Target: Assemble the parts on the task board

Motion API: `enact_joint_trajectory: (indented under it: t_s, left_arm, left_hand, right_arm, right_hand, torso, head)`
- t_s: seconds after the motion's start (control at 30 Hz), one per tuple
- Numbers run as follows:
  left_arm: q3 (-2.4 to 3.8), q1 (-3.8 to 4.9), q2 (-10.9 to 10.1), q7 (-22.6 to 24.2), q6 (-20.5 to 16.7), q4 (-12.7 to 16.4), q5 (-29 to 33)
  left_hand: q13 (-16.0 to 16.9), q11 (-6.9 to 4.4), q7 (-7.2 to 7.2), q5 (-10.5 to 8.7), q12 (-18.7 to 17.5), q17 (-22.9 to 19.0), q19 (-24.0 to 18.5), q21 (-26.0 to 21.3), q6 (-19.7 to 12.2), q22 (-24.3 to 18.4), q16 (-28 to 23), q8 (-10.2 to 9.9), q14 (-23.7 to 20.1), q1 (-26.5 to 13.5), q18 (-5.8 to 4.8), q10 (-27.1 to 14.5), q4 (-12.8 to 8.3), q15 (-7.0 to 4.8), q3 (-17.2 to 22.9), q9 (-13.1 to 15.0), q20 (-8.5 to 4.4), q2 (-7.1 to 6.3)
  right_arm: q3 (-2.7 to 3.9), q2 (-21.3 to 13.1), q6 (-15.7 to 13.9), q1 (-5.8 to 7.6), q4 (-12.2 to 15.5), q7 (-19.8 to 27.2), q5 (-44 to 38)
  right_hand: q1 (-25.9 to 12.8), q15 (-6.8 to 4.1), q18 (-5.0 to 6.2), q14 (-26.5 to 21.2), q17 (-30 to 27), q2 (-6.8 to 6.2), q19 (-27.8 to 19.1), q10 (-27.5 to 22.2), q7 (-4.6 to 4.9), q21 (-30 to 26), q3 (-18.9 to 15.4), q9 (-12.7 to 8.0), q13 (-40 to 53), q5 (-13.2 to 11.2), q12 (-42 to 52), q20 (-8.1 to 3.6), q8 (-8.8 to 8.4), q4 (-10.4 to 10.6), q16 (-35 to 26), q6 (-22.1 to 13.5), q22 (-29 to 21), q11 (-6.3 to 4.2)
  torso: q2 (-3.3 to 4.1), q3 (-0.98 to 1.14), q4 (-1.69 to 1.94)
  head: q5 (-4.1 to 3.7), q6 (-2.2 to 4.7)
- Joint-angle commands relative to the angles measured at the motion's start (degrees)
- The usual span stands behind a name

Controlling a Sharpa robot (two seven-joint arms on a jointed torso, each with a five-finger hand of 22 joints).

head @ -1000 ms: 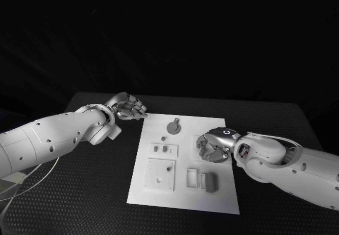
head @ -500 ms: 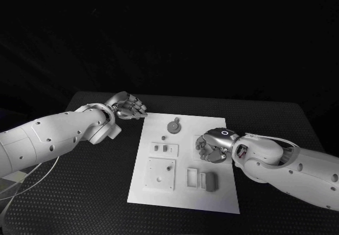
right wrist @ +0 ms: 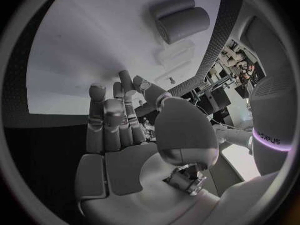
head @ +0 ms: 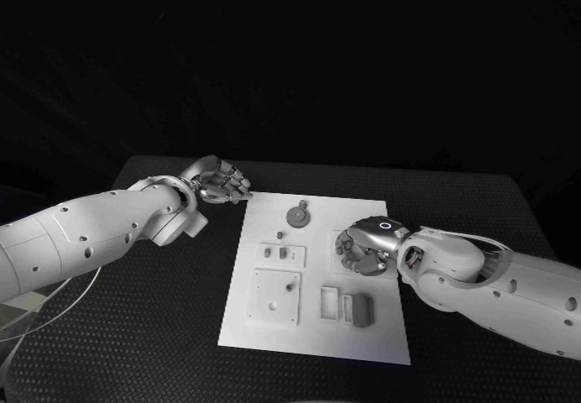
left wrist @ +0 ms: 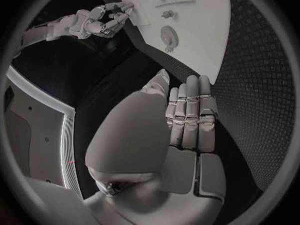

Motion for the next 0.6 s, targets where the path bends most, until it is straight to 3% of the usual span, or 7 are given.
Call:
enact_joint_trajectory:
  t_s: [0.03, 0.43, 0.6]
  left_arm:
    - [0.03, 0.04, 0.1, 0.2, 0.2, 0.1, 0.0]
    - [0.03, 0.04, 0.0, 0.2, 0.3, 0.2, 0.0]
    - [0.03, 0.04, 0.0, 0.2, 0.3, 0.2, 0.0]
  left_hand:
    - [-0.1, 0.09, -0.06, 0.20, 0.3, 0.1, 0.2, 0.3, -0.3, -0.1, -0.4, -0.1, 0.3, 0.1, 0.66, -0.4, 0.0, -0.09, 0.1, 0.0, 0.10, 0.38]
    - [-0.1, 0.09, -0.06, 0.22, 0.3, 0.2, 0.2, 0.2, -0.3, -0.1, -0.4, -0.2, 0.3, 0.1, 0.66, -0.4, 0.0, -0.08, 0.2, 0.0, 0.10, 0.39]
    - [-0.1, 0.10, -0.05, 0.22, 0.3, 0.2, 0.2, 0.2, -0.3, -0.1, -0.5, -0.2, 0.3, 0.1, 0.66, -0.4, 0.0, -0.08, 0.2, 0.0, 0.10, 0.38]
  right_arm:
    - [-0.01, 0.1, -1.2, -0.07, 0.2, -0.7, -1.8]
    - [-0.01, -0.1, -2.0, -0.08, 0.1, -0.8, -2.2]
    - [-0.01, -0.2, -1.4, -0.08, 0.0, -0.9, -2.0]
  right_hand:
    - [0.2, -0.58, 2.73, 0.0, 0.0, -0.78, 0.6, 1.0, -0.34, -0.1, 3.3, -0.1, 0.7, 0.0, 0.8, -0.08, 0.35, 1.4, -0.2, 1.1, 1.1, -0.47]
    - [-0.1, -1.09, 2.73, 0.2, 0.1, -0.55, 0.8, 2.0, -0.83, 0.2, 4.2, 0.1, 1.4, -0.1, 1.6, -0.30, 0.88, 1.2, -0.2, 2.3, 1.2, -1.00]
    - [-0.5, -0.98, 2.73, 0.2, 0.1, -1.31, 0.7, 1.5, -0.68, 0.2, 4.3, 0.0, 1.4, -0.1, 1.3, -0.30, 0.59, 1.0, -0.3, 1.9, 1.2, -0.89]
  torso:
    - [0.00, 0.01, 0.00]
    - [-0.03, -0.01, -0.01]
    - [-0.03, -0.04, 0.00]
  head:
    - [0.00, -0.05]
    - [-0.09, -0.06]
    - [-0.08, -0.04]
